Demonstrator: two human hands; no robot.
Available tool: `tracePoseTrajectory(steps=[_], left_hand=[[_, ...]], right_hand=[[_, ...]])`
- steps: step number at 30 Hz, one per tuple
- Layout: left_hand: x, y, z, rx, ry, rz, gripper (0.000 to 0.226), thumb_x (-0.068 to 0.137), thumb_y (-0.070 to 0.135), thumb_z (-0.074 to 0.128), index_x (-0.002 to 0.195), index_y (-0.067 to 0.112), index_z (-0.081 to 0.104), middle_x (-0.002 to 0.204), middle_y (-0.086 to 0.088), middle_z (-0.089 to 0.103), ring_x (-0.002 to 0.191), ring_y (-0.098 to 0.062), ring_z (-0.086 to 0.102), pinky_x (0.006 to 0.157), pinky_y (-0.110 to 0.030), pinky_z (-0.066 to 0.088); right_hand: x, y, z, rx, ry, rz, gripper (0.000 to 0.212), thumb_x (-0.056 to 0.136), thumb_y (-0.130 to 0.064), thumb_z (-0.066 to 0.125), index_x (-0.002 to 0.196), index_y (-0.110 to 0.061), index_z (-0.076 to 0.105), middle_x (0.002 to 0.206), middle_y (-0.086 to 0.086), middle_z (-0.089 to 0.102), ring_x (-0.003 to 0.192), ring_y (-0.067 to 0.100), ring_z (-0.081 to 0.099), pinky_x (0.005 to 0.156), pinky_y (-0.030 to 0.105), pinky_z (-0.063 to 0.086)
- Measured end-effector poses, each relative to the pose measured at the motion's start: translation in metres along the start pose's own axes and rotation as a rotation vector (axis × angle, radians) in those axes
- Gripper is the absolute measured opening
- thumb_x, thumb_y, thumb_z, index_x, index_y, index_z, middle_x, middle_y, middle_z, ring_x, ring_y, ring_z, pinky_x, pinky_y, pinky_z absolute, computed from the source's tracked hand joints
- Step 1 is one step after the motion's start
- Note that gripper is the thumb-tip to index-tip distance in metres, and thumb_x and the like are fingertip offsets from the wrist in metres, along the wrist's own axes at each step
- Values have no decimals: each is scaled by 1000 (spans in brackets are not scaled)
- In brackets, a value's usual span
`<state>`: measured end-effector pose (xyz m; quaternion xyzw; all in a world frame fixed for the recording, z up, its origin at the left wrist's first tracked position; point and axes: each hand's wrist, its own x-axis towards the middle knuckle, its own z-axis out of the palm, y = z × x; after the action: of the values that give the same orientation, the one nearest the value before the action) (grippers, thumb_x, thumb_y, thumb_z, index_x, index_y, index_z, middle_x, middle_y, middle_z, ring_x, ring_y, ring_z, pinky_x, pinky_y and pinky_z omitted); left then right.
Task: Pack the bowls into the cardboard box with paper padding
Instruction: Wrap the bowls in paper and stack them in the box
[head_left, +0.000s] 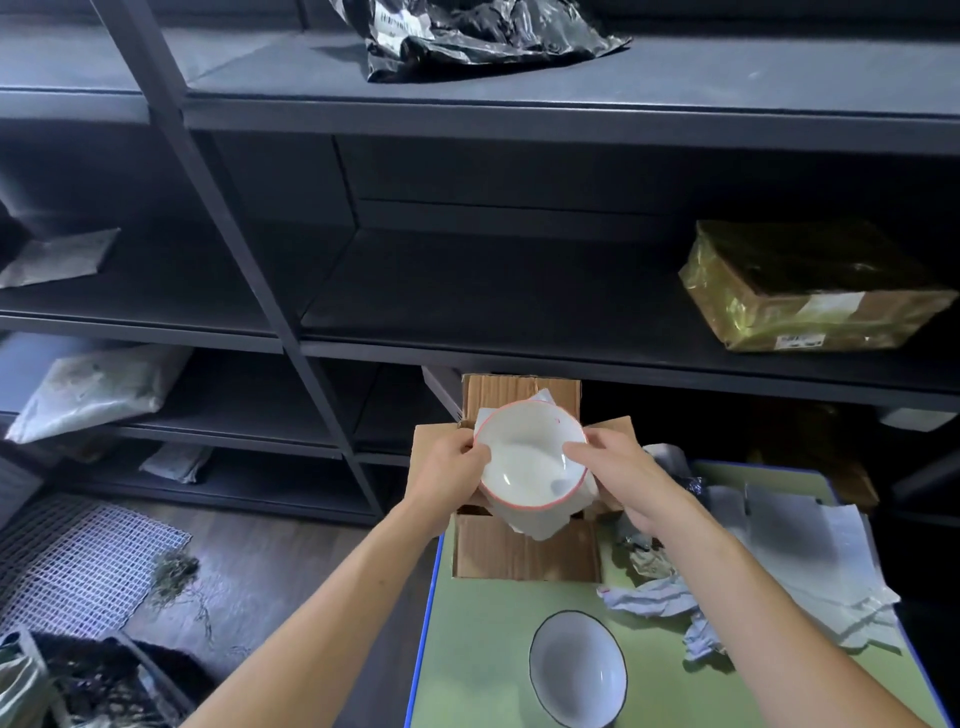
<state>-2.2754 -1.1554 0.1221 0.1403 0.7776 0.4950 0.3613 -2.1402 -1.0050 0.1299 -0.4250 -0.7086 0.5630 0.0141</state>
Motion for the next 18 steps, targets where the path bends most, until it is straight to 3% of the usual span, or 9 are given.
tracePoseTrajectory(steps=[5,7,9,12,14,16,18], left_hand=[[19,-11,-1,3,10,-38,30,73,19,48,96,20,68,97,-10,71,88,-28,71,67,-47,63],[25,-14,0,52,0,-30,35,70,19,50,99,30,66,98,-4,69,90,-26,70,66,-45,63],[28,-12,-1,126,-29,-16,31,69,19,51,94,30,65,95,-2,68,89,-25,69,68,-44,63],[32,-4,-2,329,-5,46,7,73,18,55,66,16,56,77,-3,61,80,-26,68,69,-45,63],[37,-3,-2,483,27,72,26,82,15,52,56,15,48,65,-2,53,70,-24,66,68,-44,62],[38,-5,-1,602,54,101,29,87,13,50,59,16,54,63,1,56,68,-22,66,66,-39,61],[40,-9,2,708,71,137,22,89,12,51,70,16,60,67,4,59,67,-15,61,56,-29,54]], right_hand=[[12,-4,4,274,-95,165,23,95,-18,62,115,-6,62,113,17,65,107,34,61,77,48,61],[19,-1,5,247,-90,171,18,94,-11,61,111,-5,63,114,20,64,107,35,63,75,45,62],[26,-1,7,164,-45,162,17,93,-7,58,108,-5,63,111,19,66,102,33,65,76,45,62],[34,1,13,5,15,147,21,90,-4,48,102,-10,64,103,16,67,95,32,65,78,44,61],[36,3,17,-207,68,104,22,86,-9,45,94,-18,63,96,11,65,90,29,64,76,42,60],[39,5,21,-411,103,65,21,82,-13,43,92,-19,61,92,9,64,83,26,63,74,42,59],[42,3,26,-534,66,65,22,88,-10,43,102,-15,59,91,10,62,77,23,59,66,35,52]])
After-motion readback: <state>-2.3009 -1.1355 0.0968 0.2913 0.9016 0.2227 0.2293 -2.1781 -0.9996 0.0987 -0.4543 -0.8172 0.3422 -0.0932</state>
